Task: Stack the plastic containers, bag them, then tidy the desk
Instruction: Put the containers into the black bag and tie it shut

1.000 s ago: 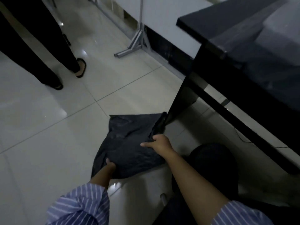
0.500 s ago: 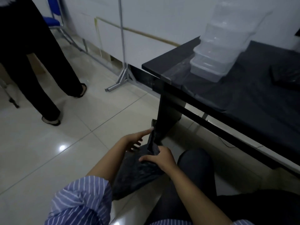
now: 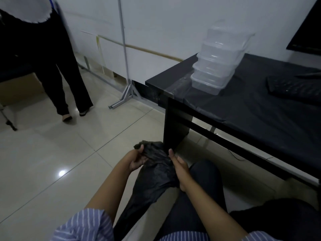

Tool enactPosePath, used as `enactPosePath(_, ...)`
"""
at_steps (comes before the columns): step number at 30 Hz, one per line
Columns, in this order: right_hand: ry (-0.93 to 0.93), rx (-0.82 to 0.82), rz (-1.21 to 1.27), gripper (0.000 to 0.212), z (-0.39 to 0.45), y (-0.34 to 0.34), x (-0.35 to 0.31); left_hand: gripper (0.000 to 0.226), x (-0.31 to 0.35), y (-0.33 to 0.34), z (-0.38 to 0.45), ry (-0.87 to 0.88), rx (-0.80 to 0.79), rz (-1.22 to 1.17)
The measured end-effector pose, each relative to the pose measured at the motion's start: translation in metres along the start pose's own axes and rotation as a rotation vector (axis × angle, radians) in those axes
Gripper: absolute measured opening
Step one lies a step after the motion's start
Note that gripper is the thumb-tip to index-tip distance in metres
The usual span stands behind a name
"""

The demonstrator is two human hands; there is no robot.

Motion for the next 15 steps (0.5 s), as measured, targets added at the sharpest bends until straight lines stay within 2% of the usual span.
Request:
enactPosePath(3, 0.087, -0.119, -0.066, 0.076, -0.001, 0.013, 0.000, 0.054, 0.016, 0.017, -0.007, 0.018, -0.068, 0.171)
enactPosePath(6, 0.107, -0.163, -0.011, 0.072, -0.001, 0.019, -0.017, 0.084, 0.026, 0.039, -0.014, 0.040, -0.166, 0.436)
enactPosePath(7, 0.085, -0.158, 0.009, 0.070, -0.001, 0.020, -0.027, 0.087, 0.025, 0.046, -0.016, 0.033, -0.193, 0.480)
enactPosePath(10, 0.035, -0.141, 0.015, 0.081, 0.005, 0.021, -0.043, 0.078, 0.015, 0.062, -0.020, -0.008, -0.224, 0.587)
enactPosePath(15, 0.014, -0.081, -0.064, 0.069, 0.010, 0.018, -0.039, 0.086, 0.008, 0.058, -0.018, -0.058, -0.216, 0.603)
Point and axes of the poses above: each hand's wrist, its own z-axis towards the middle knuckle, its own y-axis out of the palm, x = y × z, the point moved 10 cm from there along z, towards the middle knuckle, and after that the axes turned 10 degrees about -x, right-handed, at the moved point
